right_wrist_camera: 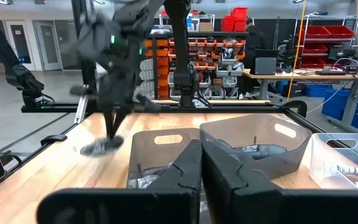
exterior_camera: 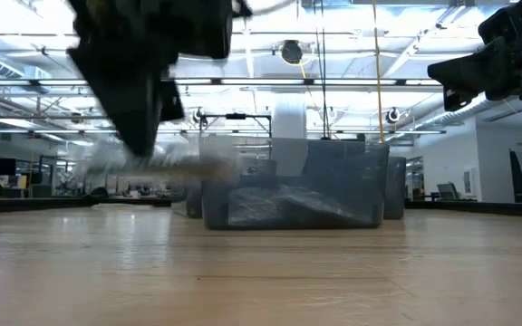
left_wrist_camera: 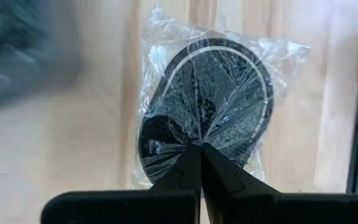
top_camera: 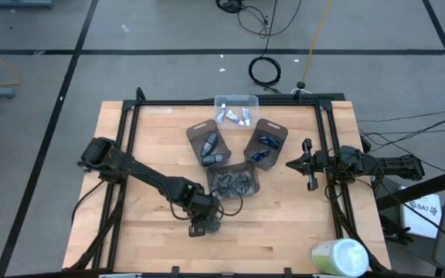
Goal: Pick & Place Travel size toiletries
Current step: Put the black hairbrush into the bottom black transparent bin
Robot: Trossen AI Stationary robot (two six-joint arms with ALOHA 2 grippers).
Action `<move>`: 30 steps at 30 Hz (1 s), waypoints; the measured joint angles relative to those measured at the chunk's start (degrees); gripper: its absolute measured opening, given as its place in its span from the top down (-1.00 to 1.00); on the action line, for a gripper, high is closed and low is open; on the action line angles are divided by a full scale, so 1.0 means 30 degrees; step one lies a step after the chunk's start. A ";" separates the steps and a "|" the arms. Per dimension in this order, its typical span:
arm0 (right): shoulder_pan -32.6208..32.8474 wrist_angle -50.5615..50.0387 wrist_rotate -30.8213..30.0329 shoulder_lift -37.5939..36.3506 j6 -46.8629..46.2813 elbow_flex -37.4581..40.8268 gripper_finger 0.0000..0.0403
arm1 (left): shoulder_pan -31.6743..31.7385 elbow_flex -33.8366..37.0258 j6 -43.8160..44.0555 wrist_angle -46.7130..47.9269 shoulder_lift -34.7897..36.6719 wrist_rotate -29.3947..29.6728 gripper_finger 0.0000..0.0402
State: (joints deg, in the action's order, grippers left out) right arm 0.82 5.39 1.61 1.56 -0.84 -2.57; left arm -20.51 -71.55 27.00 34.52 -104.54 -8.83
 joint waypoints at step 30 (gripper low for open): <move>-0.0001 -0.0005 -0.0005 0.0000 0.0000 0.0000 0.98 | 0.0704 -0.0029 -0.6413 -0.3656 0.6106 1.0590 1.00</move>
State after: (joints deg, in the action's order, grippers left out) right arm 0.82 5.37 1.59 1.56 -0.84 -2.57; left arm -18.40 -71.64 7.76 23.56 -86.22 22.94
